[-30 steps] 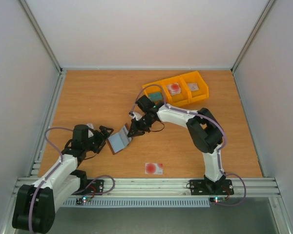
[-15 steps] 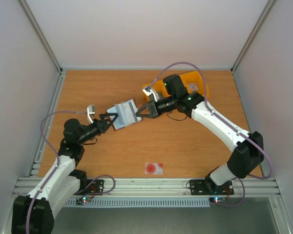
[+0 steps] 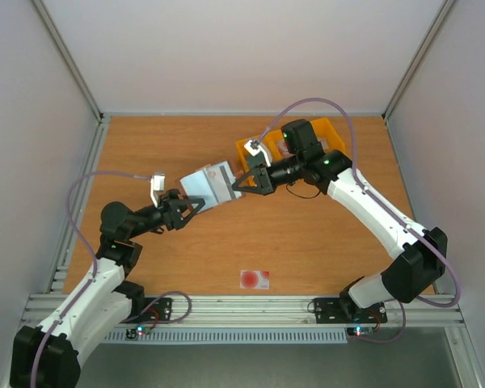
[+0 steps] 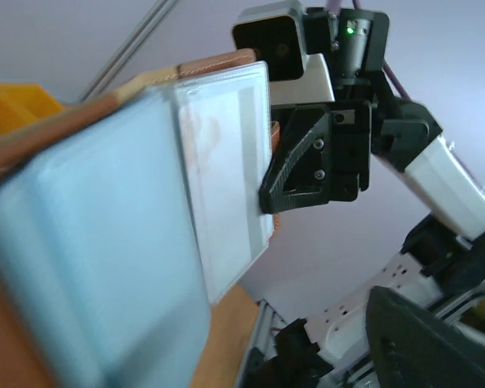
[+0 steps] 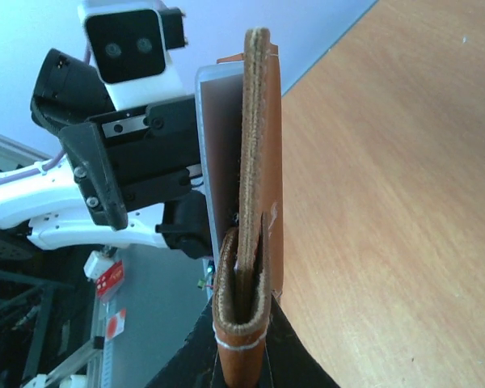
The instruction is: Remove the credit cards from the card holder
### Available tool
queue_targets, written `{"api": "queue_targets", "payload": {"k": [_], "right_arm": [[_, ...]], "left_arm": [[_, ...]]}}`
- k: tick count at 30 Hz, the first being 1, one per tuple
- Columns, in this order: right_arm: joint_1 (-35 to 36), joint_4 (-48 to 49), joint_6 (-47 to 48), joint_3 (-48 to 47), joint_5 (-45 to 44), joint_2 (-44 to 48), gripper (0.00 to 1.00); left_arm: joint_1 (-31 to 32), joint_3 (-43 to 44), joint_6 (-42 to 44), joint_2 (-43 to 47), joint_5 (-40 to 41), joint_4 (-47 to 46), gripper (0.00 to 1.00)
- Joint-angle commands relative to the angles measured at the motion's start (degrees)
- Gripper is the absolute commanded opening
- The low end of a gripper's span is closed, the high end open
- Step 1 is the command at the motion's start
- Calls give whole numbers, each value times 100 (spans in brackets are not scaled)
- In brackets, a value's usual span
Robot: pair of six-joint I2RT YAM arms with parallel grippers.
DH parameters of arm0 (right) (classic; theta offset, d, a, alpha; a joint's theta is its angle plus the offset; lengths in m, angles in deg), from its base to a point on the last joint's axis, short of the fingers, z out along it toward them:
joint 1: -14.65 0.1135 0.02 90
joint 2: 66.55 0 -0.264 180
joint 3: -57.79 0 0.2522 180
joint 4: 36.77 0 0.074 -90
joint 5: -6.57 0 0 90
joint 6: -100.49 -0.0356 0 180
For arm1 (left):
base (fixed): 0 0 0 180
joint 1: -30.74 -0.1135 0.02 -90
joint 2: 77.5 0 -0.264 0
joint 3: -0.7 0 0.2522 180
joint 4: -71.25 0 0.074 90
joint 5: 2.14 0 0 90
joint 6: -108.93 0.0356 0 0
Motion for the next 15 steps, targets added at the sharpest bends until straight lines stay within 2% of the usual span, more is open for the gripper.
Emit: {"api": "queue_targets", "payload": {"k": [1,4,7,9,11,13,15], "right_arm": [[-92,389,-50,-181,348,7,1],[-78,535,-1,-20,515,70,1],[-80,560,119,74,660,191,1],[-81,528,268,118,806,241,6],[-99,309,666,135,905,341,23],[-322,267,911,258,903,445,39],[-582,379,755,291,1134,365,46]], "left_arm": [[29,93,277,46,338,-247,74],[33,148,-217,24,620,-172,38],[29,176,-272,27,679,-117,21],[31,192,-212,13,786,8,2],[35,207,-197,4,954,246,0],[35,214,-145,55,763,102,0],[60,245,182,142,445,-25,0]]}}
